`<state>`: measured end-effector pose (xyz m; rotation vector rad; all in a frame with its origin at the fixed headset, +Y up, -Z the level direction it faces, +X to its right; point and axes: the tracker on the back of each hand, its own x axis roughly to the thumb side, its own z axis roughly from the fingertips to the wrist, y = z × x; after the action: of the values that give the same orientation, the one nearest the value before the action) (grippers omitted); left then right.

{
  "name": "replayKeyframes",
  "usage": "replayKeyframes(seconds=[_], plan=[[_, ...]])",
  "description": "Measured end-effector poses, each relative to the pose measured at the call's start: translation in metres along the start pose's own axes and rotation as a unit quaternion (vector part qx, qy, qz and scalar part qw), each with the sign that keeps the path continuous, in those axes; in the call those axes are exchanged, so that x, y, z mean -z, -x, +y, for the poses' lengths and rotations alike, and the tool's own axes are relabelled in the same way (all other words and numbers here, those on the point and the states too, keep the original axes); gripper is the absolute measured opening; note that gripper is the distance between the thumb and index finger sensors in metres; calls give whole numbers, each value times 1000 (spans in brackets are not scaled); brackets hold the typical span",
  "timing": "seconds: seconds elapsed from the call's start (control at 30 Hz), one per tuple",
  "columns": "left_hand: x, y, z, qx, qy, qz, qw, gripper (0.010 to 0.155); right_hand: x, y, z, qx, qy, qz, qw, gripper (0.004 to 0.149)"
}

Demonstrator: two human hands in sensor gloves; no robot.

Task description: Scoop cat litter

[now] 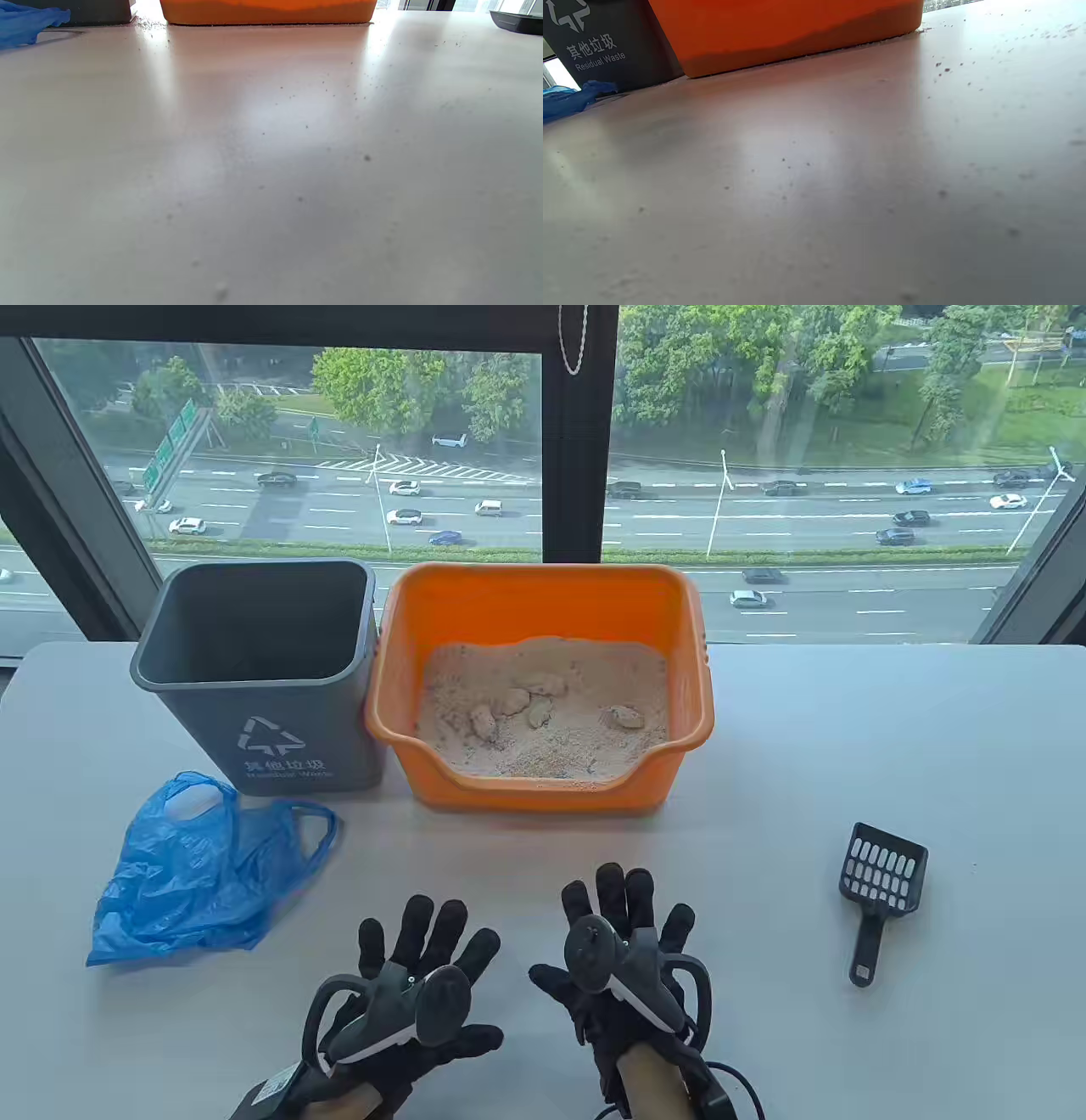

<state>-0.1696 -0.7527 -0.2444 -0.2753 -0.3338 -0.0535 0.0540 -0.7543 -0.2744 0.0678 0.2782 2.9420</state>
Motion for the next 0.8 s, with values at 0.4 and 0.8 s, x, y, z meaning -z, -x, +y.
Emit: replayKeyframes(seconds=[0.4,0.8], plan=[[0,-1,1,7,-2,4,1000,93,-1,0,0,6,1,-3,1000,89],[2,48,41,-23,-12,76,997,91,-1,4,-2,23,-11,0,1000,89]])
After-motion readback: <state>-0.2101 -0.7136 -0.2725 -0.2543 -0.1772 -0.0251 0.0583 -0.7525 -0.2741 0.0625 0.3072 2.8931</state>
